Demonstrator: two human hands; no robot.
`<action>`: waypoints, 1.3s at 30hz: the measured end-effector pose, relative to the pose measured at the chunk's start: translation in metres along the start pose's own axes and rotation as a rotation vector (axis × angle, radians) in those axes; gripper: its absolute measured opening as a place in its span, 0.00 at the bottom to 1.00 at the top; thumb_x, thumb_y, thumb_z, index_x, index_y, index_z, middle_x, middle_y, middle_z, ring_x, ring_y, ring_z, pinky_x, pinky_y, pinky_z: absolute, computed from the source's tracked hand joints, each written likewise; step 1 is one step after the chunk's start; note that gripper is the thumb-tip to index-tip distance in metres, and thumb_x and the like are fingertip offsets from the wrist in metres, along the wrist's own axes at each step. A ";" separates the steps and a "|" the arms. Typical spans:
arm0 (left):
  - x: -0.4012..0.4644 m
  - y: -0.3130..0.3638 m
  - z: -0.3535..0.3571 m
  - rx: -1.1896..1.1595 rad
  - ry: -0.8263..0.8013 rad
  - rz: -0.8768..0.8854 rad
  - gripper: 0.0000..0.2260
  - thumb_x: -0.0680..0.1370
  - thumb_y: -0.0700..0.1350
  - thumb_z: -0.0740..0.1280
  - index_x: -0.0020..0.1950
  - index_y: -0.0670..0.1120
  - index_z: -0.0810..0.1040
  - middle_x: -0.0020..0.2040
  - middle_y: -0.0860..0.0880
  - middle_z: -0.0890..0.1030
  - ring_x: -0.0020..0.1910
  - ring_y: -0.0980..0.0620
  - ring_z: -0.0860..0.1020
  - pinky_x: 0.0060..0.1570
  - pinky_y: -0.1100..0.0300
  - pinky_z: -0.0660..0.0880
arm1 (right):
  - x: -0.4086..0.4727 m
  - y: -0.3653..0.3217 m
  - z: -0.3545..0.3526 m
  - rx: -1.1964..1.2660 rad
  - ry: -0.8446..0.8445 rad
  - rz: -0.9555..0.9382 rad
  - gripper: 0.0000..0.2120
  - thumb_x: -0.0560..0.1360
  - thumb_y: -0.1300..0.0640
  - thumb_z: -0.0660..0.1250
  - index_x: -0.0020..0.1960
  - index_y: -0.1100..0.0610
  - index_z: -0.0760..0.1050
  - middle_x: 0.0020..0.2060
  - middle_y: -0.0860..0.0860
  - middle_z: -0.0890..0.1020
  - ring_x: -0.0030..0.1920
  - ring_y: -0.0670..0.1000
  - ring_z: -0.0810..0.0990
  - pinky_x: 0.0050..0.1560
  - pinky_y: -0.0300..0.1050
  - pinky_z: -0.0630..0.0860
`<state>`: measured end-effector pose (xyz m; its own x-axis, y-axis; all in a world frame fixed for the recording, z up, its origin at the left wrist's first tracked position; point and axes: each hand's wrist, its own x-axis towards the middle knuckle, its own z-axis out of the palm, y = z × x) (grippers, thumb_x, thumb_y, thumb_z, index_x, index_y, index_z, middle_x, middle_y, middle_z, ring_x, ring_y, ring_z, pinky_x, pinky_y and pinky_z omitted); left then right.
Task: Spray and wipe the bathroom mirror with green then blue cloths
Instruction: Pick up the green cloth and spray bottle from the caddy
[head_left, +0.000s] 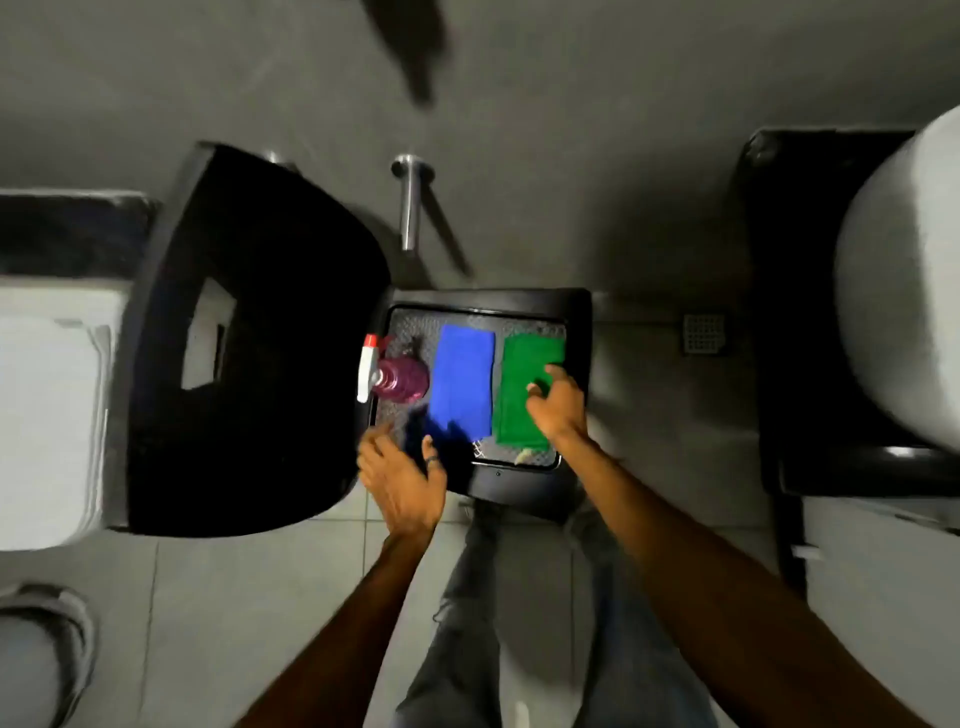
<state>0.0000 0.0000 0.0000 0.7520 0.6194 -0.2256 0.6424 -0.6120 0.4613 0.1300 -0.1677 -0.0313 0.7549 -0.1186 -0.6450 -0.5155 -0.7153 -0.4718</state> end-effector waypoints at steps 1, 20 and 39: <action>0.007 -0.009 0.008 -0.081 0.044 -0.084 0.28 0.75 0.52 0.70 0.68 0.35 0.71 0.64 0.33 0.73 0.62 0.30 0.73 0.62 0.39 0.70 | 0.008 0.005 0.011 0.013 0.025 0.068 0.23 0.77 0.58 0.64 0.72 0.58 0.69 0.66 0.62 0.76 0.63 0.64 0.78 0.62 0.51 0.76; 0.158 0.007 0.005 -0.576 -0.308 0.368 0.32 0.70 0.28 0.58 0.73 0.41 0.75 0.71 0.46 0.79 0.64 0.63 0.79 0.68 0.63 0.75 | 0.040 -0.010 0.014 1.113 -0.154 0.085 0.13 0.77 0.67 0.66 0.61 0.61 0.77 0.44 0.49 0.87 0.45 0.51 0.86 0.53 0.54 0.82; 0.060 0.426 -0.418 -1.105 -0.222 1.105 0.31 0.74 0.33 0.64 0.74 0.55 0.70 0.47 0.55 0.84 0.61 0.40 0.84 0.45 0.36 0.84 | -0.228 -0.305 -0.451 1.394 -0.413 -0.890 0.23 0.82 0.45 0.56 0.67 0.59 0.77 0.65 0.57 0.80 0.66 0.58 0.79 0.61 0.61 0.76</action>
<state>0.2570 -0.0182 0.5415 0.8270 -0.0148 0.5620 -0.5618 0.0134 0.8271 0.2976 -0.2328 0.5311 0.9528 0.2887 0.0938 -0.1310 0.6698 -0.7309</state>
